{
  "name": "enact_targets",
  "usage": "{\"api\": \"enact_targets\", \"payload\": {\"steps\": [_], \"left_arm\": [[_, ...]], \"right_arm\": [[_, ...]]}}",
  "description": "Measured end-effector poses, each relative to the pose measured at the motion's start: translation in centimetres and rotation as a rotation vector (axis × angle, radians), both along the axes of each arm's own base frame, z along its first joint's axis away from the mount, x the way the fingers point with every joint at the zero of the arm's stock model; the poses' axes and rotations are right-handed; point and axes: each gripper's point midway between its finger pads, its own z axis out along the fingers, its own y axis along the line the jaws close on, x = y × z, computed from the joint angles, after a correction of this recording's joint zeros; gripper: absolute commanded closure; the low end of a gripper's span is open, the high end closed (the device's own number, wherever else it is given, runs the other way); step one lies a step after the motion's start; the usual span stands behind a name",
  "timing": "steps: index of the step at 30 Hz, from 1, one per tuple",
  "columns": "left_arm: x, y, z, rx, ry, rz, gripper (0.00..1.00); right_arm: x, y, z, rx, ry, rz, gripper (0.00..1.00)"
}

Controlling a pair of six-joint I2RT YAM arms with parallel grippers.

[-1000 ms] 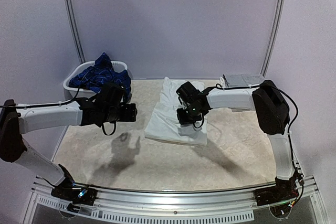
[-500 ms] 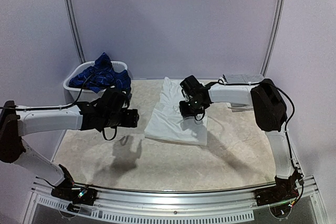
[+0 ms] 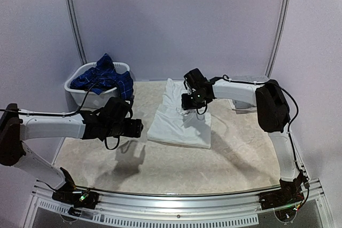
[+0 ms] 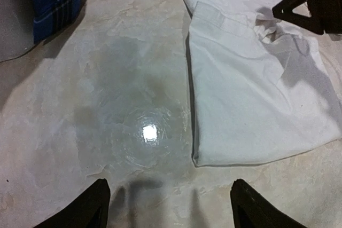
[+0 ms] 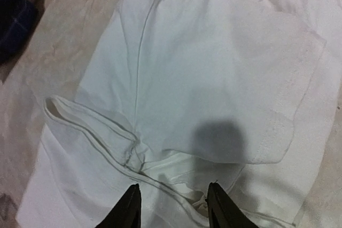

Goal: Fold and stack the mixed laundry pile
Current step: Smooth out the 2/3-rectangle-folded T-shirt at the center of the board, then fold the 2/3-rectangle-folded T-shirt at the center of the board.

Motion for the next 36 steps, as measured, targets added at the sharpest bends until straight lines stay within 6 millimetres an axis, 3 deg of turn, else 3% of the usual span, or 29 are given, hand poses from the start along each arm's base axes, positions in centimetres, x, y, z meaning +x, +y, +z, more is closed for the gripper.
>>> {"api": "enact_targets", "payload": {"steps": [5, 8, 10, 13, 18, 21, 25, 30, 36], "left_arm": [[0.0, -1.1, -0.7, -0.047, 0.012, -0.026, 0.25], [0.1, -1.9, -1.9, -0.062, 0.039, -0.042, 0.29], [0.0, -2.3, -2.7, -0.068, 0.056, -0.049, 0.30], [0.1, -2.9, -3.6, -0.087, 0.073, -0.055, 0.31], [0.3, -3.7, -4.2, -0.124, 0.080, -0.063, 0.32], [0.3, -4.1, -4.7, -0.136, 0.088, -0.067, 0.33], [0.4, -4.3, -6.0, -0.134, 0.106, -0.061, 0.34], [0.2, -4.2, -7.7, -0.118, 0.142, -0.050, 0.40], [0.1, -4.1, -8.6, -0.120, 0.164, -0.036, 0.62]], "right_arm": [[-0.2, -0.6, 5.8, 0.022, -0.079, 0.006, 0.43], [-2.2, -2.0, 9.4, 0.073, -0.113, 0.001, 0.42], [-4.2, -3.2, 10.4, 0.108, -0.110, -0.006, 0.42], [-8.3, -5.4, 9.7, 0.154, -0.069, -0.016, 0.41], [-15.3, -9.0, 5.0, 0.162, 0.060, -0.043, 0.40], [-17.6, -10.5, 3.8, 0.165, 0.090, -0.066, 0.39], [-19.0, -12.2, 4.5, 0.189, 0.069, -0.104, 0.39], [-19.4, -12.9, 5.5, 0.223, 0.031, -0.127, 0.39], [-19.7, -13.5, 4.4, 0.208, 0.039, -0.142, 0.39]]}}
